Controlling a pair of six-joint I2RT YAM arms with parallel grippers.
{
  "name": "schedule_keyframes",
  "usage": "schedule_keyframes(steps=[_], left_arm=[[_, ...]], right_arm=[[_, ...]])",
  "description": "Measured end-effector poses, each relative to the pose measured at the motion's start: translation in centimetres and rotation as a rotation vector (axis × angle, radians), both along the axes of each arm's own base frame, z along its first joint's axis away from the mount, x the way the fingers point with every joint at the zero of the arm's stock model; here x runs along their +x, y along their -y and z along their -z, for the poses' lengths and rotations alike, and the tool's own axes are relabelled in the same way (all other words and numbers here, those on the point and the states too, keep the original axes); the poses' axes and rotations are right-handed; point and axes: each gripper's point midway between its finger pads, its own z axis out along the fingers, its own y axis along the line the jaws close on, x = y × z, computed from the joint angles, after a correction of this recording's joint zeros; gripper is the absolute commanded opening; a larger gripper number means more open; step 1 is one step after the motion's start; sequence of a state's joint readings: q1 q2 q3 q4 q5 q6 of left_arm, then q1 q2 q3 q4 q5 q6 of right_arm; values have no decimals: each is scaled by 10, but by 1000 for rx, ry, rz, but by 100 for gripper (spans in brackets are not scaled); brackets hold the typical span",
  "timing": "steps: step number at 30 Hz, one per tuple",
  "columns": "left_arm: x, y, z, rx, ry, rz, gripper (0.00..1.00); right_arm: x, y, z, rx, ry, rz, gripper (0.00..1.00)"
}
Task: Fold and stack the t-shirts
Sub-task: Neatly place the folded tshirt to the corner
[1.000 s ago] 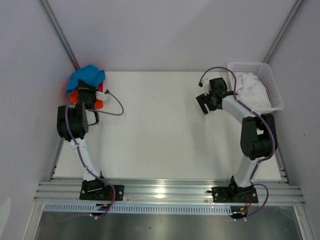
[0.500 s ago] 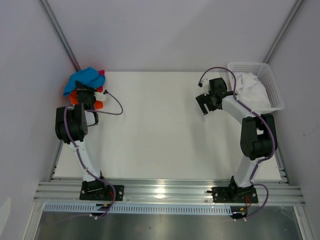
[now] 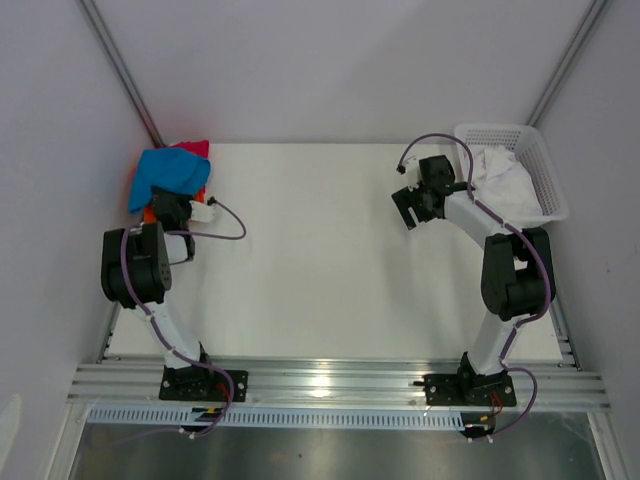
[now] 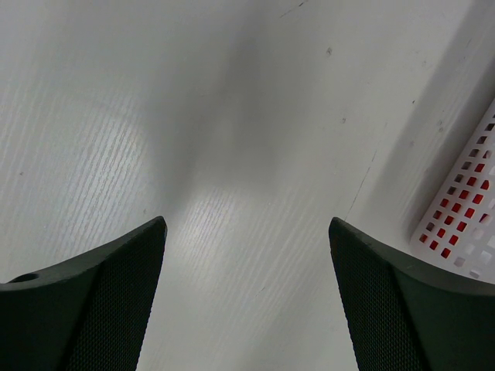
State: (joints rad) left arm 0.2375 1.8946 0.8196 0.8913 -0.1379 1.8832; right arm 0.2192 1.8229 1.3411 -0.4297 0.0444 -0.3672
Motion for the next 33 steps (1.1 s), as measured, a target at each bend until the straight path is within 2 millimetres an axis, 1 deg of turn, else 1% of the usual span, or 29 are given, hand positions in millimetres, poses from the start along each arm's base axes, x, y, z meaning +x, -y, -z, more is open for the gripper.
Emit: schedule_keyframes(steps=[4,11,12,13,14,15,16,19,21,23,25,29,31,33], left_arm=[[-11,0,21,-23,-69,-18,0],[-21,-2,48,-71,-178,-78,0],[-21,-4,50,-84,-190,-99,1],[-20,-6,51,-96,-199,-117,4],[-19,-7,51,-112,-203,-133,43],[-18,-8,51,-124,-208,-143,93],[-18,-9,52,-145,-209,-159,98],[-23,-7,64,-246,-273,-199,99],[-33,-2,72,-324,-344,-227,99],[-42,7,70,-402,-400,-240,99],[-50,18,59,-466,-434,-240,99],[-62,50,29,-592,-474,-192,99],[-64,65,14,-653,-458,-158,99],[-60,74,-3,-699,-396,-123,99]], right_arm=[[0,0,0,0,0,0,87],[0,0,0,0,0,0,87],[0,0,0,0,0,0,87],[0,0,0,0,-1,0,87],[0,0,0,0,-1,0,87],[0,0,0,0,-2,0,87],[-1,0,0,-1,-3,0,87],[-1,0,0,-1,-4,0,87],[-1,0,1,-1,-4,0,87],[-1,0,1,-1,-6,0,87],[-1,0,1,-1,-6,0,87],[0,0,-1,-1,-2,0,87],[0,0,-2,0,0,0,87],[1,0,-2,0,1,0,87]])
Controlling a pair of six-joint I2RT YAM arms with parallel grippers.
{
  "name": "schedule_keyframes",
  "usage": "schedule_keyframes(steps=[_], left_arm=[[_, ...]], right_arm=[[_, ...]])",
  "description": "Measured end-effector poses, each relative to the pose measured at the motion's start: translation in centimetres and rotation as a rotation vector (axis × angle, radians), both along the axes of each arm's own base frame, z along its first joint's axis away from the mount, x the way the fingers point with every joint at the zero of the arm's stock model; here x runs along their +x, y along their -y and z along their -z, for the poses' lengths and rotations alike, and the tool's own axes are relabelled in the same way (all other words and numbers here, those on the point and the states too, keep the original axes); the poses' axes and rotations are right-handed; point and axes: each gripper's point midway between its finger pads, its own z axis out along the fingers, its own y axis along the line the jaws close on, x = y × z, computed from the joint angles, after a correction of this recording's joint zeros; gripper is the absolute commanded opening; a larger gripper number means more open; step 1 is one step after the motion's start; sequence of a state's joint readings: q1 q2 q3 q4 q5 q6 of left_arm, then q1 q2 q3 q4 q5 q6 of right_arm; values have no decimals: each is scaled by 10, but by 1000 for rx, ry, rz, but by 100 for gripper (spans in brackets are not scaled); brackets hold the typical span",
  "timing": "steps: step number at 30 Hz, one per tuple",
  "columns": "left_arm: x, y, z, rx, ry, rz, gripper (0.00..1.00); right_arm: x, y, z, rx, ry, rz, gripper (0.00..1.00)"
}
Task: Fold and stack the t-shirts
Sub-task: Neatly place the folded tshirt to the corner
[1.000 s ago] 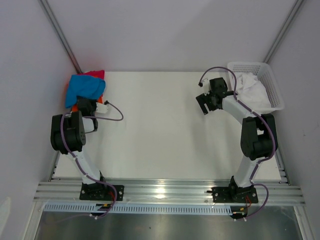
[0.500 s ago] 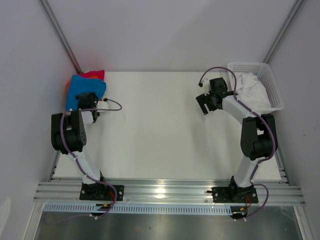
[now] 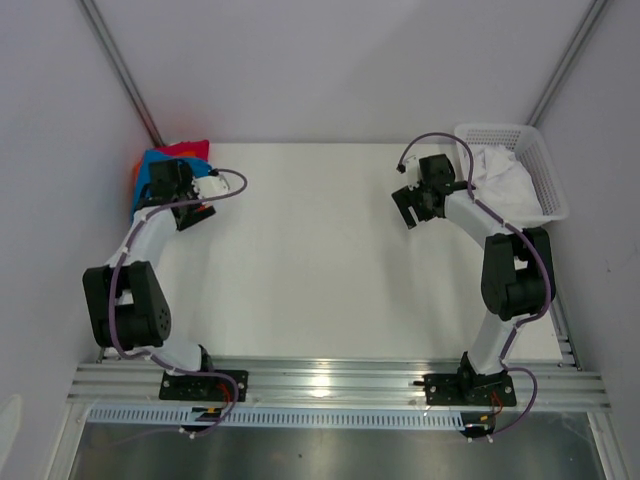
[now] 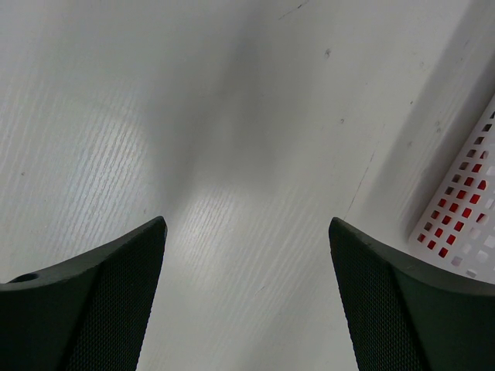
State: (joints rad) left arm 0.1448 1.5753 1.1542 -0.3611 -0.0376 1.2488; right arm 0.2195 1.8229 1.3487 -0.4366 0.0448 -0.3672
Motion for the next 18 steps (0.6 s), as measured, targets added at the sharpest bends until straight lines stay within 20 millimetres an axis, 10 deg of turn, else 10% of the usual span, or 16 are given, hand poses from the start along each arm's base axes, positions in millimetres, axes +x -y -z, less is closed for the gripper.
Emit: schedule_keyframes(steps=[6,14,18], left_arm=[[30,-2,-37,109,463,26,99],[112,-34,52,436,586,60,99],[134,-46,44,525,655,35,99]], right_arm=[[0,0,0,0,-1,0,87],[0,0,-1,-1,-1,0,87],[0,0,-1,-1,-1,1,87]])
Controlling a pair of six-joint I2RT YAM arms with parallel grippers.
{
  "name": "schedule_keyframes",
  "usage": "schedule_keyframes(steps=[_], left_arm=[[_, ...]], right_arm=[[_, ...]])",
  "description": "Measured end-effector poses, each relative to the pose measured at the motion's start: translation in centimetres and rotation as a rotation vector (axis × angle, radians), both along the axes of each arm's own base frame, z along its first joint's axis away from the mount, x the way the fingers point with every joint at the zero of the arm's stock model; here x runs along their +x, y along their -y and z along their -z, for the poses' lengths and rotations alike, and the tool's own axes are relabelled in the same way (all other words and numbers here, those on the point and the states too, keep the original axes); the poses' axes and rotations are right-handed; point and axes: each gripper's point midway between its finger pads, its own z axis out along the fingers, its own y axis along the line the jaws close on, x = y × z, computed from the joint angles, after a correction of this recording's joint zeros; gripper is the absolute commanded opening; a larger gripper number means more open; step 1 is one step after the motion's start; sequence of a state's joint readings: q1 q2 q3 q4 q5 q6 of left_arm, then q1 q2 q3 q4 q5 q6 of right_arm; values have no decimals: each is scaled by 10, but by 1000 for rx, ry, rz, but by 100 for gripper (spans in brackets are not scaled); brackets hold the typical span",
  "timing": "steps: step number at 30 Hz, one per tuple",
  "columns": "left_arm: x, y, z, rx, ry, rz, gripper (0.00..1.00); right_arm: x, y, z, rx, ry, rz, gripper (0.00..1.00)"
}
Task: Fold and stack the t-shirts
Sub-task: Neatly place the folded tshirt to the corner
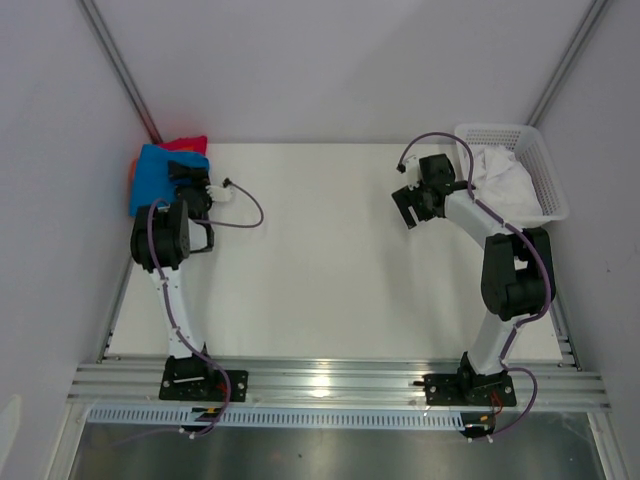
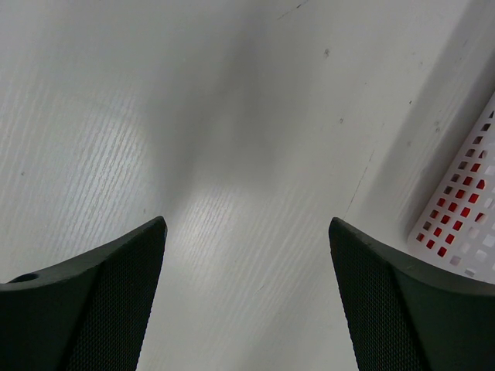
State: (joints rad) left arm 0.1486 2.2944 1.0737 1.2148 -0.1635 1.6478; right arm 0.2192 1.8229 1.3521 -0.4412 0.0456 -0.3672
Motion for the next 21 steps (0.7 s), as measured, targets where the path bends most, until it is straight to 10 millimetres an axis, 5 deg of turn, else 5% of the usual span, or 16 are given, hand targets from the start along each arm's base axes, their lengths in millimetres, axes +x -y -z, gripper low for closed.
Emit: schedule_keyframes(steps=[8,13,18,21], left_arm=[[4,-7,2,84,34,-22,99],[2,-9,-18,55,72,-41,99],[-5,-8,-101,-28,247,-82,99],[-26,16,-161,-171,346,-51,99]], right_arm=[[0,3,0,-1,-3,6,87],[0,3,0,-1,-4,6,87],[0,2,-1,-2,-3,4,87],[1,1,-2,-8,2,5,86]])
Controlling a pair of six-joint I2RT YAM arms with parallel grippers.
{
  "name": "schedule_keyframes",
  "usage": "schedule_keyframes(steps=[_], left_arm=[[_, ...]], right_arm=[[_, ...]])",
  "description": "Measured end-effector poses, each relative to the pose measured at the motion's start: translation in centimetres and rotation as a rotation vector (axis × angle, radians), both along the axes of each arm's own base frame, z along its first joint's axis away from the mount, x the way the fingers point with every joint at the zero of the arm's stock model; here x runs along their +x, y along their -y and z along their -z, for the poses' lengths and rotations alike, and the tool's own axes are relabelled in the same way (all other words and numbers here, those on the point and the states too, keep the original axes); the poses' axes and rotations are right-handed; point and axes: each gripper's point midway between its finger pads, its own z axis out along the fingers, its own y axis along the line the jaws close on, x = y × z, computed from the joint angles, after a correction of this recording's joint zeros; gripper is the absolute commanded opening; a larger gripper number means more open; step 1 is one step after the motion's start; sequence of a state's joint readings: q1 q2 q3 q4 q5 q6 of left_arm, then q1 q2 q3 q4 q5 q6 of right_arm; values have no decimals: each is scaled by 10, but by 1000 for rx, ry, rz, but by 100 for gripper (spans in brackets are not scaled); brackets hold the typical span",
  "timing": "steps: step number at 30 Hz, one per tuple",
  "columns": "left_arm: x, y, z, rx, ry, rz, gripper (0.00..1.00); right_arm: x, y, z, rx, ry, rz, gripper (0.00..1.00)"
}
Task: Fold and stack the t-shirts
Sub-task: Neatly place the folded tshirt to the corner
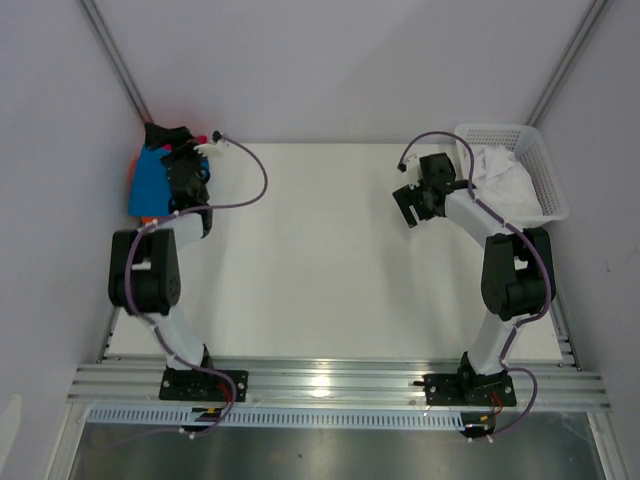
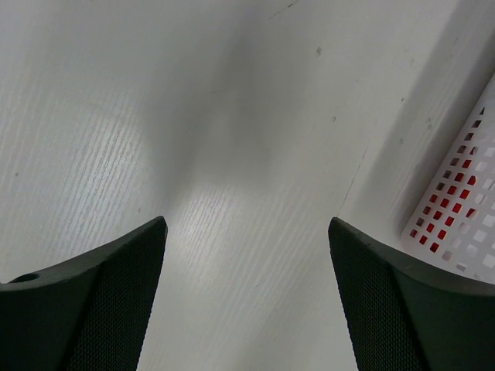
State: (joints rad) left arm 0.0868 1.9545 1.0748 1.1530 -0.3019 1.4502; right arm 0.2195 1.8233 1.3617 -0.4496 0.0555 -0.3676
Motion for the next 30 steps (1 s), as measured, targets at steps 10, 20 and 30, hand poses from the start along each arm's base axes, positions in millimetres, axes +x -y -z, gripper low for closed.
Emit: schedule_keyframes(steps=[10,20,30], left_arm=[[-103,163,-113,-846,7,633,99],[-166,198,64,-1355,-345,601,99],[-185,185,105,-1424,-269,598,99]], right_arm=[[3,1,-6,32,32,12,86],[-12,6,-79,300,210,13,88],[-21,-13,-105,450,270,-49,88]])
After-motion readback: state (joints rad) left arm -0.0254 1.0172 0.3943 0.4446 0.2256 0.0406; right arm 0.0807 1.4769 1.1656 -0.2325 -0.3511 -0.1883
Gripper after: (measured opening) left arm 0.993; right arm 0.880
